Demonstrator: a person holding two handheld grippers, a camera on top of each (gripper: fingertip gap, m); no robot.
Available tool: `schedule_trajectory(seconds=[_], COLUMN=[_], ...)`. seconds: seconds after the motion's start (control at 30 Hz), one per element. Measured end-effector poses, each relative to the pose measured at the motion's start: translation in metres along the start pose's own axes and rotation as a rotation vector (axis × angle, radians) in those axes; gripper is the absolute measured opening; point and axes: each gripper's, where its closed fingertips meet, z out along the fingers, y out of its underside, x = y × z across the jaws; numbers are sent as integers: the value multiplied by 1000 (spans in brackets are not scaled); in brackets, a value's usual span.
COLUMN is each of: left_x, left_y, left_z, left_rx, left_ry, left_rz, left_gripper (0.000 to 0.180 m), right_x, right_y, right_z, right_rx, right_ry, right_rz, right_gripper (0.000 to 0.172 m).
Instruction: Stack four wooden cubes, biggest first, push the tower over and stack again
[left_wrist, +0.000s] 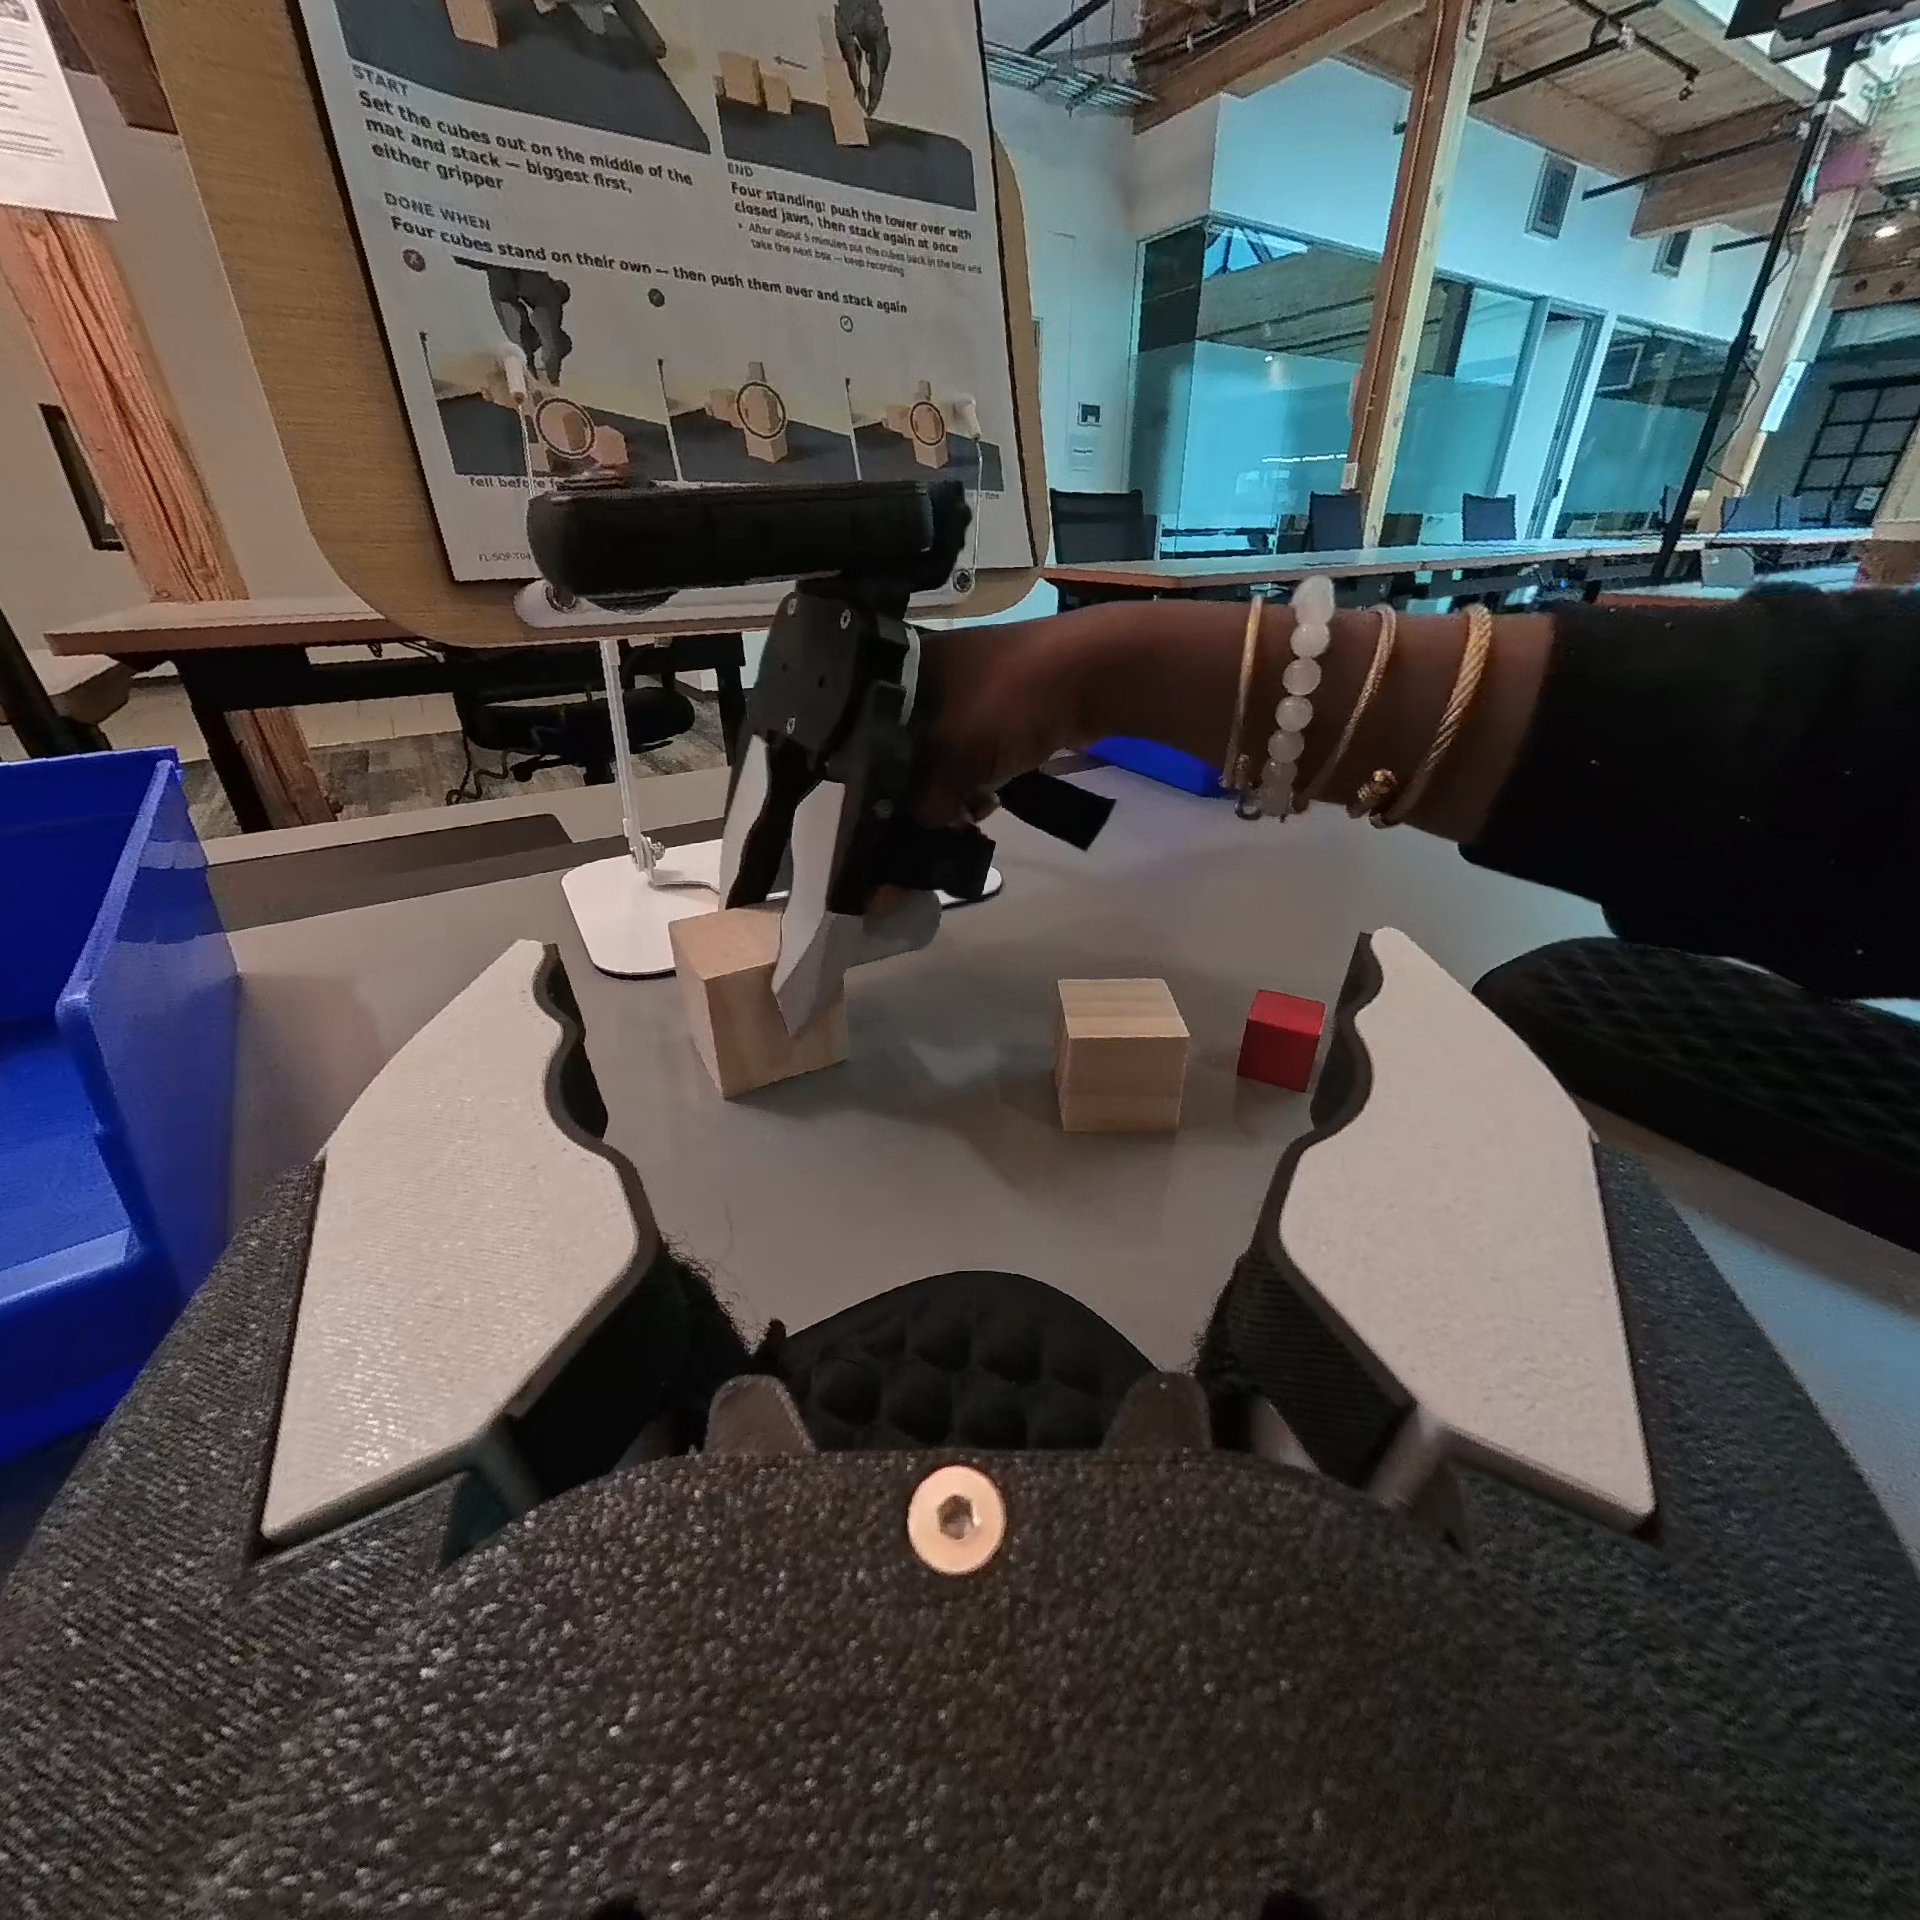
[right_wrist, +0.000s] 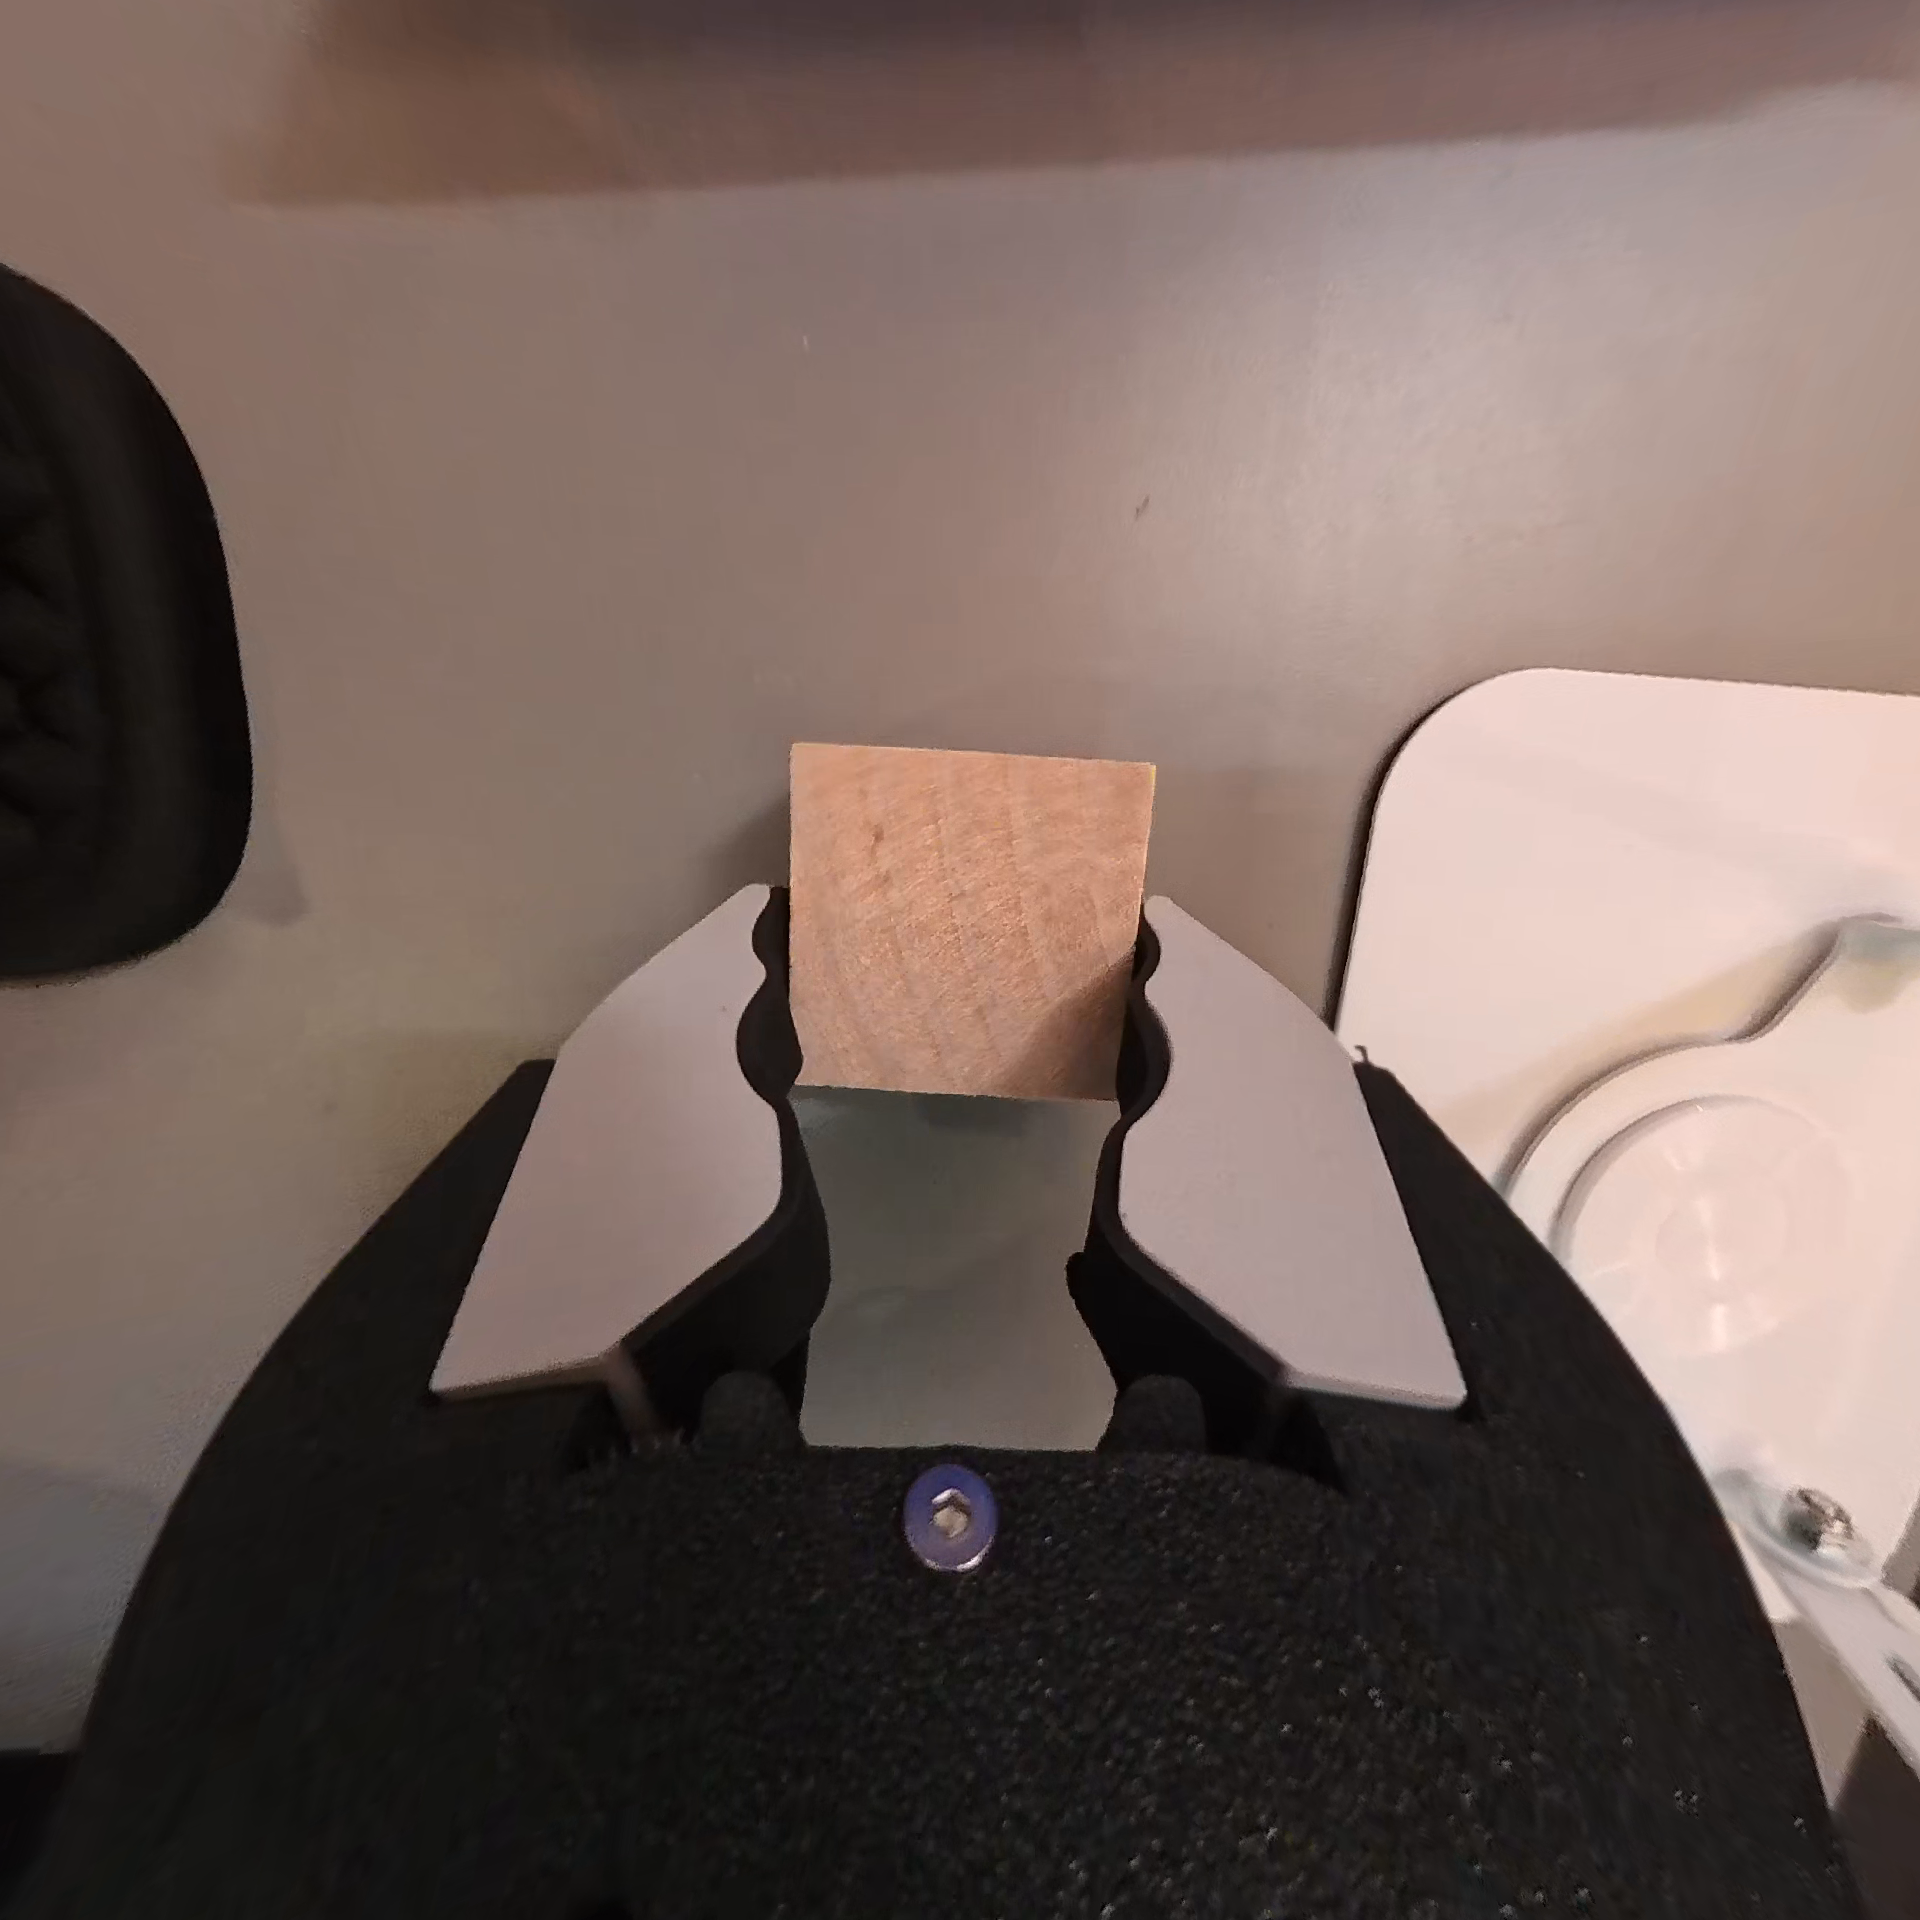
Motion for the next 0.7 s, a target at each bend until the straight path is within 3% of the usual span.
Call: schedule_trajectory(seconds=[0.27, 0.4, 0.6, 0.7], left_x=[0, 0, 0, 1], left_y=[0, 0, 1, 1], left_z=[0, 0, 1, 1], left_rx=[0, -1, -6, -10], left_ry=[0, 3, 6, 9], left_rz=[-2, -4, -8, 2], left_gripper=[133, 132, 130, 130], right_x=[-1, -1, -16, -40], right_y=[-1, -5, -22, -6], right_z=[1, -4, -72, -115], right_rx=[-3, 37, 401, 611], right_ry=[-50, -50, 152, 247], right_rz=[-54, -34, 25, 87], right_gripper=[60, 87, 121, 142])
